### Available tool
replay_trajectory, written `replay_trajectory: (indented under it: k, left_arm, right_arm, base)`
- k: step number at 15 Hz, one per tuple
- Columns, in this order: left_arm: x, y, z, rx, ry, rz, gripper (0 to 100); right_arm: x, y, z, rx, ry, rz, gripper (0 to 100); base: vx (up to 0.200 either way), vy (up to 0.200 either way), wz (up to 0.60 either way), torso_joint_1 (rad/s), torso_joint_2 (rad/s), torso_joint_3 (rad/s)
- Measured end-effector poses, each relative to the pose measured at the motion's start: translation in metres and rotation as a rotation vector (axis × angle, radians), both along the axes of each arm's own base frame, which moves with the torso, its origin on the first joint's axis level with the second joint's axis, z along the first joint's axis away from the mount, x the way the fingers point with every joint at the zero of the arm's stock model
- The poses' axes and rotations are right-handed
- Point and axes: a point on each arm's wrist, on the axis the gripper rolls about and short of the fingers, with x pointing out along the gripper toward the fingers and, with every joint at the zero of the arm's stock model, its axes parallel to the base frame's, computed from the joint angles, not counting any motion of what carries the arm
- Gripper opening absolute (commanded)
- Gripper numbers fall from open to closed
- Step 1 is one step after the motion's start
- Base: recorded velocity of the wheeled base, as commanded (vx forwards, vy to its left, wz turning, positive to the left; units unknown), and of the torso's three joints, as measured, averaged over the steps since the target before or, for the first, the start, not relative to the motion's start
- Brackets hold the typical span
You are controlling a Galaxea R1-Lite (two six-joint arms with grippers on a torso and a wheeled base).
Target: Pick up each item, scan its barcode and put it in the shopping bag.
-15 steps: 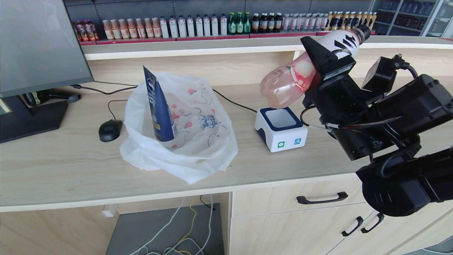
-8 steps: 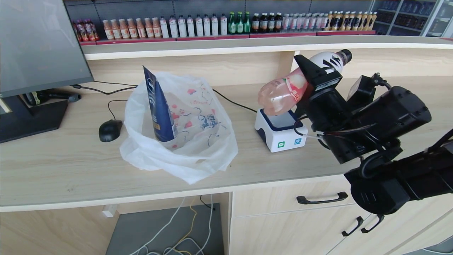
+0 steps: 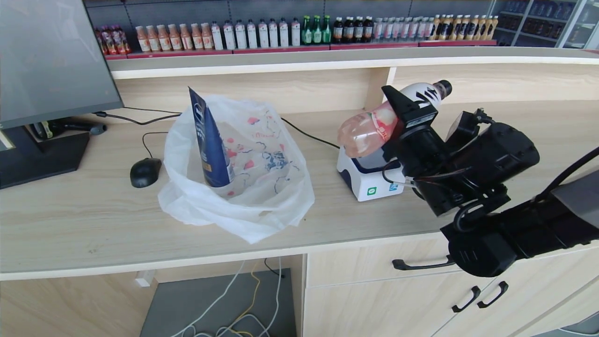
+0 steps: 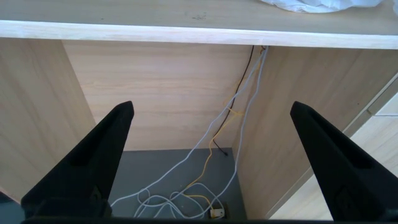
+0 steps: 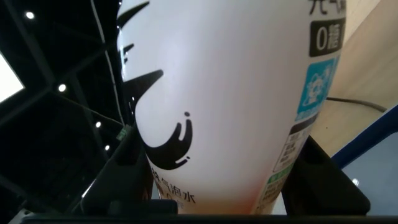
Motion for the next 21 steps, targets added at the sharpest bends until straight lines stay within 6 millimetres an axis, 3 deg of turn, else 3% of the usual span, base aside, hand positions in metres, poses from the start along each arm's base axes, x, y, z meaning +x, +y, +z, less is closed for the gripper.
replay_trajectory:
  k: [10,21]
  left_arm:
    - [0.000,0.000,0.000,0.000,0.000,0.000,100]
    - [0.000,0.000,0.000,0.000,0.000,0.000,100]
  right_arm:
    - [0.015,-0.025,-0.006,0.016,0.022,-0.046,0]
    - [0.027,-0.023,-0.020,0.007,0.045,-0.048,0]
  base:
    - [0.000,0.000,0.00,0.000,0.00,0.000]
    - [0.000,0.000,0.00,0.000,0.00,0.000]
